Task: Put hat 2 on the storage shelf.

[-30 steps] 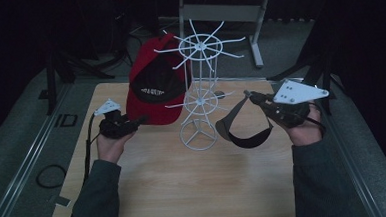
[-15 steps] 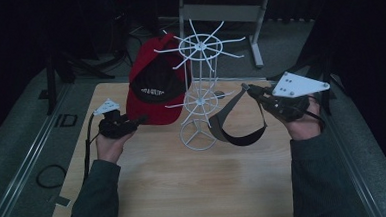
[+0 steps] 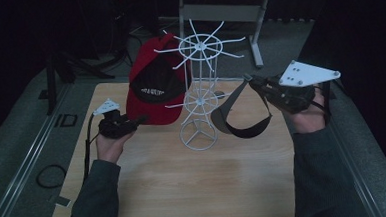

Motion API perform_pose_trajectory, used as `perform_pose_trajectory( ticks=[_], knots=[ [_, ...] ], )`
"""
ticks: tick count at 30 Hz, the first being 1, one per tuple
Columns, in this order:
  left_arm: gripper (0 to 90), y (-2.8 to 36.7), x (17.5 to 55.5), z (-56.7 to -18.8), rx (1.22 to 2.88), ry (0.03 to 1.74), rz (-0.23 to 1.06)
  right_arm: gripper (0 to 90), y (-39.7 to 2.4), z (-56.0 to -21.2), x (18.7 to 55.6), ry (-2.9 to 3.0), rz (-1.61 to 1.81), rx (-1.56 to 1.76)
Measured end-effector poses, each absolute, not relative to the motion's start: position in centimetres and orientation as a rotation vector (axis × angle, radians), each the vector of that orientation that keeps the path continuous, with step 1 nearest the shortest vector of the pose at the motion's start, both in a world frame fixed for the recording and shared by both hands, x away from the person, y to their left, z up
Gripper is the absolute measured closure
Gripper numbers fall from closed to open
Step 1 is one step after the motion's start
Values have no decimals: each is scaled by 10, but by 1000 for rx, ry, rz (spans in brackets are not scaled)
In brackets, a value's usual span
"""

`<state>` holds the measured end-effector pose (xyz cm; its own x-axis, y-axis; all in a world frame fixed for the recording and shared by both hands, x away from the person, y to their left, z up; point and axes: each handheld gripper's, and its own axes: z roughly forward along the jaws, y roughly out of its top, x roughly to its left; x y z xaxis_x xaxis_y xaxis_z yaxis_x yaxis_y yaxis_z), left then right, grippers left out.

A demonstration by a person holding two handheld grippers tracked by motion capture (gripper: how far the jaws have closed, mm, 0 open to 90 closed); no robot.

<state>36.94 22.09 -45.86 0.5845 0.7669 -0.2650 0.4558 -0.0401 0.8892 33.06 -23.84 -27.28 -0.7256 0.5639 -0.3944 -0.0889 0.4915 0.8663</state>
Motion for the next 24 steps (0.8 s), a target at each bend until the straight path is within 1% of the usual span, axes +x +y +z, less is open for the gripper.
perform_pose_trajectory(
  ticks=[24],
  knots=[
    [611,220,369,-459,1680,1030,342,873,-237,-241,329,2038,1299,354]
  ],
)
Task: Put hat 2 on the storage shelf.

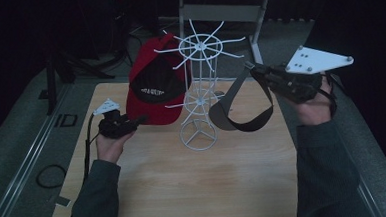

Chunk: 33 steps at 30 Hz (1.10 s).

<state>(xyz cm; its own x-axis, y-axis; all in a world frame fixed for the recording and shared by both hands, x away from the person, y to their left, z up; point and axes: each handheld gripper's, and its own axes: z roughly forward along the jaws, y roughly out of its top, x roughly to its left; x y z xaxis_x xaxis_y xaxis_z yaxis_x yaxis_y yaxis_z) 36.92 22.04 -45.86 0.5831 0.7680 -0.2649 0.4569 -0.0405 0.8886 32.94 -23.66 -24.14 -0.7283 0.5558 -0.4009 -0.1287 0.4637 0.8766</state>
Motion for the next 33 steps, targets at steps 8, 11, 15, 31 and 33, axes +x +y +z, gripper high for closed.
perform_pose_trajectory(
  ticks=[8,11,15,31,33],
  knots=[
    [612,218,370,-460,1677,1030,334,874,-236,-232,326,2017,1313,336],
    [611,219,370,-459,1677,1029,336,873,-236,-228,325,2011,1314,333],
    [611,219,370,-459,1676,1029,336,874,-235,-225,324,2002,1319,324],
    [612,220,370,-459,1675,1032,339,874,-229,-211,322,1973,1332,307],
    [612,220,370,-459,1674,1032,339,874,-227,-208,323,1971,1330,298]
  ],
)
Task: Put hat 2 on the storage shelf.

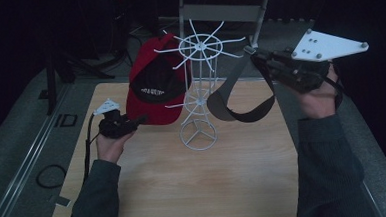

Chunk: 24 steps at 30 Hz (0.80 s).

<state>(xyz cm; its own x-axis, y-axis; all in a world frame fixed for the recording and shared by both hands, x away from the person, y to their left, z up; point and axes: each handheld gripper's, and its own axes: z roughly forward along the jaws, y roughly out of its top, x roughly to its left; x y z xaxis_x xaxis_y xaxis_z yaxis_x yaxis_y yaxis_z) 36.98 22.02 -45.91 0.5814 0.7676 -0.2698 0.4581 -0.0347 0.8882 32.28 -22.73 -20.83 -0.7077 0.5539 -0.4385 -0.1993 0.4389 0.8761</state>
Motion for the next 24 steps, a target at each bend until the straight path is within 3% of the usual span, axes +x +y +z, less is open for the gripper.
perform_pose_trajectory(
  ticks=[24],
  knots=[
    [617,222,373,-461,1666,1046,328,873,-215,-224,354,2032,1300,369]
  ],
)
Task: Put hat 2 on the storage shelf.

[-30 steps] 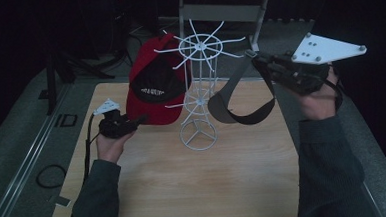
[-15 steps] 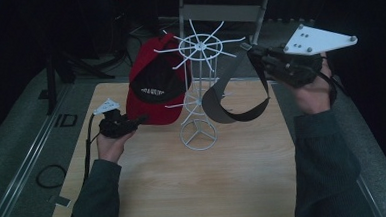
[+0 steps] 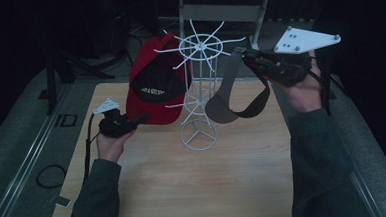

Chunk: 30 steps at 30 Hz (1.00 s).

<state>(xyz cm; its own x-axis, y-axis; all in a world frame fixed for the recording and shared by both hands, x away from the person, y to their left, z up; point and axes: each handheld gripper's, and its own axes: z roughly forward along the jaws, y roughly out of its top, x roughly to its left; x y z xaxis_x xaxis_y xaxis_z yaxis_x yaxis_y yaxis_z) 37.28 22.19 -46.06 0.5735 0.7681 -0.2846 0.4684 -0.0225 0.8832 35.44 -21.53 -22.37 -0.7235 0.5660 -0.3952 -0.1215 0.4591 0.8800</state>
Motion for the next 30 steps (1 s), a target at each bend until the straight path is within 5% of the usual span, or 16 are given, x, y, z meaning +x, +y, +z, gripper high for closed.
perform_pose_trajectory(
  ticks=[24,30],
  knots=[
    [624,222,374,-461,1657,1057,327,866,-210,-244,370,2083,1270,424],
    [607,222,374,-462,1668,1054,331,778,-214,-249,372,2083,1262,452]
  ],
)
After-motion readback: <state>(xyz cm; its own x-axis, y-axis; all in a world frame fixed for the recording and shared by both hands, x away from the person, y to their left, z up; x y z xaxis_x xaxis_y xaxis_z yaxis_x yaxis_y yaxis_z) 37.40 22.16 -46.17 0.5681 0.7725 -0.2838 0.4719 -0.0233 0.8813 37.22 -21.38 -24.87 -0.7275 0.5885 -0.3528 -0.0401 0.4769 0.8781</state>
